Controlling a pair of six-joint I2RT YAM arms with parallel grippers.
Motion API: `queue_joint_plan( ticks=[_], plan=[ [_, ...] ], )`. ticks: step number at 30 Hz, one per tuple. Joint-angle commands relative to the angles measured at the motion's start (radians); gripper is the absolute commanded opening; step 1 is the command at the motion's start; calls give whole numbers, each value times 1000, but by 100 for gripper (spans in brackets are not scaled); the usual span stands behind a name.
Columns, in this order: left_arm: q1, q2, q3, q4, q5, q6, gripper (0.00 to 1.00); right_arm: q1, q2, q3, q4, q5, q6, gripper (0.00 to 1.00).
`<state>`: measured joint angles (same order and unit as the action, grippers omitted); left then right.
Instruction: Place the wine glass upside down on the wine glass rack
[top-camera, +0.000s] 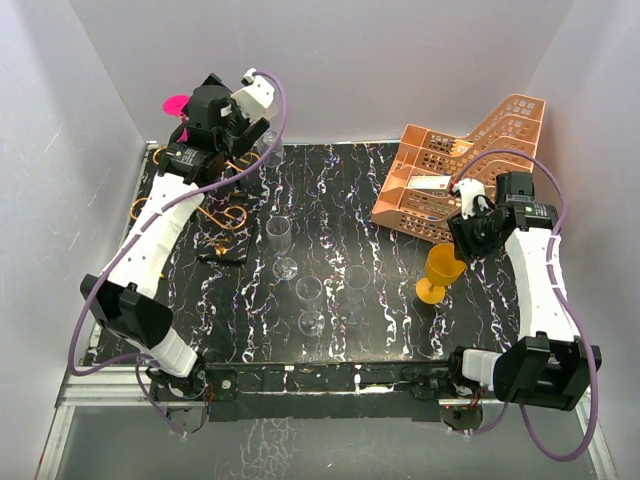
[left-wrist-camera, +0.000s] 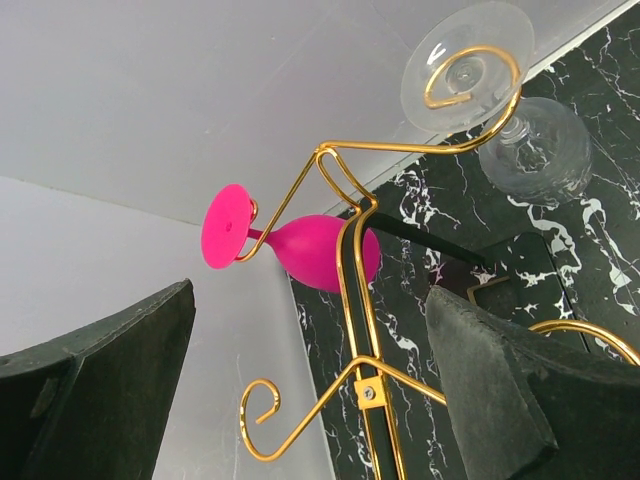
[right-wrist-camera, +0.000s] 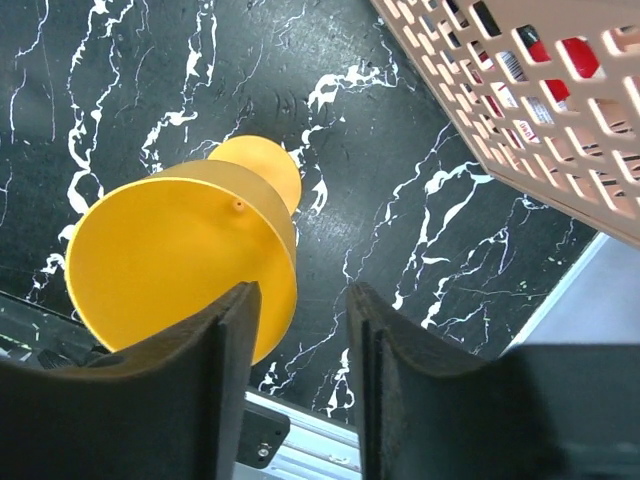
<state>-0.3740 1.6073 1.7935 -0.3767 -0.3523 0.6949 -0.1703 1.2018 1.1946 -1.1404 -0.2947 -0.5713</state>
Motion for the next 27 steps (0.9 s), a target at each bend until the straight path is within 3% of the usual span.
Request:
queue_joint_plan(
  ticks=[1, 9, 14, 27],
  plan=[
    [7, -83, 2, 2, -15, -9, 97, 6, 23, -18, 59, 4, 3, 41],
    [11, -70, 12, 7, -41, -35, 97, 21, 49, -49, 93, -10, 2, 20],
    [20, -77, 16, -3, -24, -78, 97, 24, 65, 24, 109, -54, 12, 8],
    [86, -143, 66, -158, 242, -310, 97, 189, 247, 570, 121, -315, 56, 8]
  ],
)
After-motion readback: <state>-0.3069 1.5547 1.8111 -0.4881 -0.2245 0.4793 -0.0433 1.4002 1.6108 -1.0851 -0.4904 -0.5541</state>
